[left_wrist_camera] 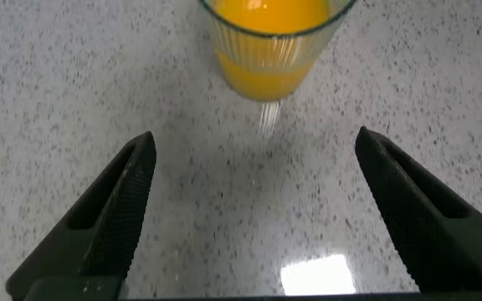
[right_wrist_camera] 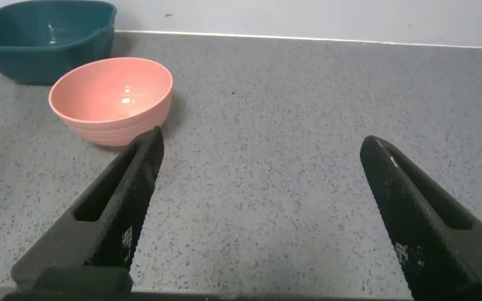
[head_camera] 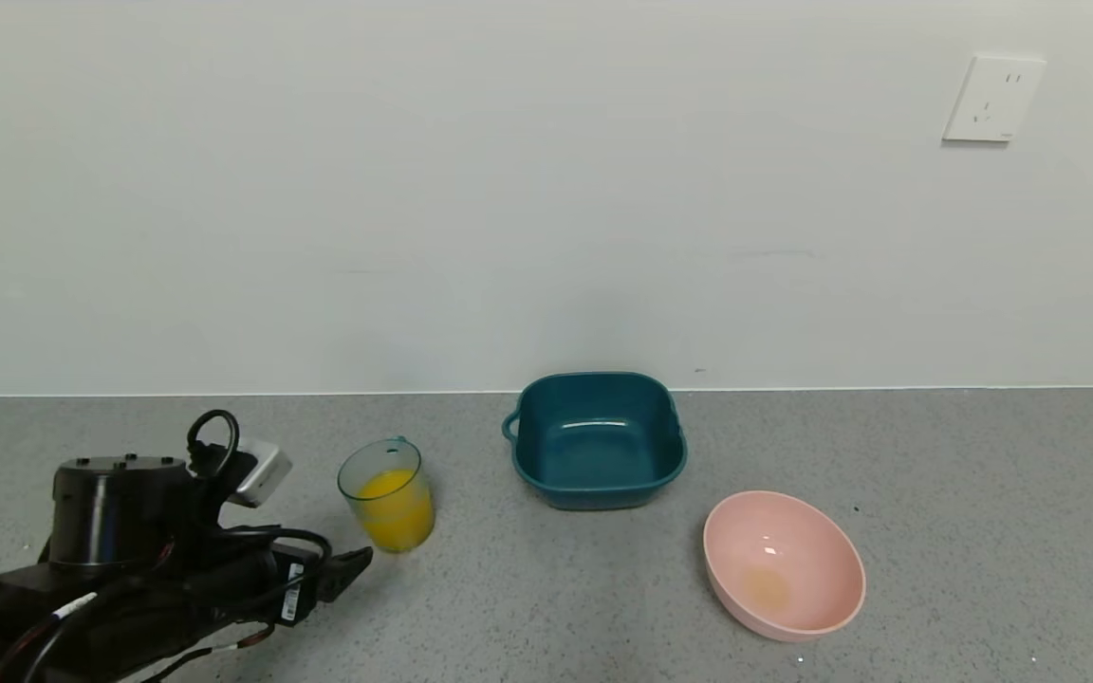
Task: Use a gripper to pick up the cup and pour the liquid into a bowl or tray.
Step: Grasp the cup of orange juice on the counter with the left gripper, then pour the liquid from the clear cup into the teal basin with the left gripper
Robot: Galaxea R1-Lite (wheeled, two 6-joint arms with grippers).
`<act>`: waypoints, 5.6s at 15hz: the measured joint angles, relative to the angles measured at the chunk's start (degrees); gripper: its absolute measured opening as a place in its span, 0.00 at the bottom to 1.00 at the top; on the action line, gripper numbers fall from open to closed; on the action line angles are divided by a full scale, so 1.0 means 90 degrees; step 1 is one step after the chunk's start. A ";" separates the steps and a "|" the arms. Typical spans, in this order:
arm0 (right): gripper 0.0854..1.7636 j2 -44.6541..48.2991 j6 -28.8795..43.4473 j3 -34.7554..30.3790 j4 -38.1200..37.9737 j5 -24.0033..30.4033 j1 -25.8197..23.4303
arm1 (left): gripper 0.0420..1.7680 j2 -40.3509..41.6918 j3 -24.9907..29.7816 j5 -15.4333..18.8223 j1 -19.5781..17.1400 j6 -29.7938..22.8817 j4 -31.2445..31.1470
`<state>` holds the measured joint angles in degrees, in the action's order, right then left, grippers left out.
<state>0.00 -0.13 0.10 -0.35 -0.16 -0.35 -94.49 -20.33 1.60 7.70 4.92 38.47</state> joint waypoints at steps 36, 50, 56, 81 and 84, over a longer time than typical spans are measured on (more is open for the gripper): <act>0.97 0.0000 0.0000 0.0000 0.0000 -0.0003 0.0000 | 0.97 -0.3396 -0.1415 -0.0440 0.0410 -0.0333 0.3019; 0.97 0.0000 0.0000 0.0000 0.0003 0.0000 -0.0003 | 0.97 -0.3675 -0.1541 -0.0467 0.0451 -0.0394 0.3347; 0.97 0.0000 -0.0003 0.0000 0.0003 -0.0005 0.0000 | 0.73 -0.3718 -0.1571 -0.0484 0.0451 -0.0410 0.3361; 0.97 0.0000 0.0000 0.0000 0.0003 -0.0003 -0.0003 | 0.72 -0.1957 -0.3458 -0.1453 0.1177 0.0656 -0.0056; 0.97 0.0000 0.0000 0.0000 0.0003 0.0000 0.0000 | 0.72 -0.2021 -0.3774 -0.1689 0.1323 0.1235 -0.0255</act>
<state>0.00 -0.13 0.10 -0.33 -0.16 -0.35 -112.68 -54.30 -13.60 19.61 16.04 36.18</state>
